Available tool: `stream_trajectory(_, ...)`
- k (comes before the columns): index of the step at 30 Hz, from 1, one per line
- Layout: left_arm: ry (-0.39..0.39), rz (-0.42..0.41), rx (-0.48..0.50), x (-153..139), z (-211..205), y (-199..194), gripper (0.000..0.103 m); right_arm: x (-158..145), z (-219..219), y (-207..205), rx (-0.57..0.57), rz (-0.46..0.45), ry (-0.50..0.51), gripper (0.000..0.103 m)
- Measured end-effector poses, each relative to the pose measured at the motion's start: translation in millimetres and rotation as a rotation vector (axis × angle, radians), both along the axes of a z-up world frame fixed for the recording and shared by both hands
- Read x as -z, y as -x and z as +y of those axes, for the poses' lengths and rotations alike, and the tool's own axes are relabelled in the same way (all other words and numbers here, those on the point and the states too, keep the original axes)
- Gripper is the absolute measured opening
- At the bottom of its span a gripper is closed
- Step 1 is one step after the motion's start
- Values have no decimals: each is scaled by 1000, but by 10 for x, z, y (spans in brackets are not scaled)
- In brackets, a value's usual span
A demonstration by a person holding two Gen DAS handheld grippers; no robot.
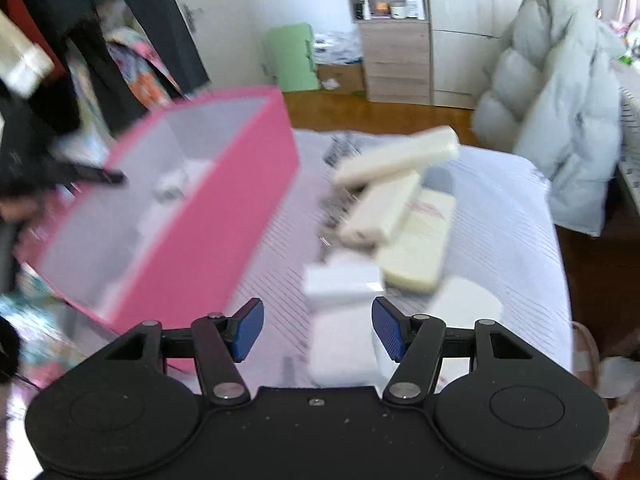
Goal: Organize rigid objects
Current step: 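Carry the small charger into the pink box and open the right tool, then grasp the larger white charger with the right tool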
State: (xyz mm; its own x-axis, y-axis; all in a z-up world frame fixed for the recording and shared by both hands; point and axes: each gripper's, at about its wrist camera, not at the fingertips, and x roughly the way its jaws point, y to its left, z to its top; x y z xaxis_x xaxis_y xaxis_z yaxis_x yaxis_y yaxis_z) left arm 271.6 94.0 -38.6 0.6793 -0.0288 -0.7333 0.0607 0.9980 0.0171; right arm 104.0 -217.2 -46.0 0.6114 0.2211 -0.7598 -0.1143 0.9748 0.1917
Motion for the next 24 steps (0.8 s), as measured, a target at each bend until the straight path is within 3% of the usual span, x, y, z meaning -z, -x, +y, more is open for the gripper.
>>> stream_trajectory(7,-14,-2,6,-4,-3,-7,5,364,327,-16,-82,4,274,70)
stream_trajectory(9,-11,-3,7,-6,-13,-7,5,446,331,-66,-79,14,299,70)
stream_trajectory(13,-15,-4,8,-3,-12,-6,5,468,247,-85,-46,-14,244,65)
stream_trajectory(24,-22,-1,8,7,-11,-14,6,261,168,138,22,-67,99,64)
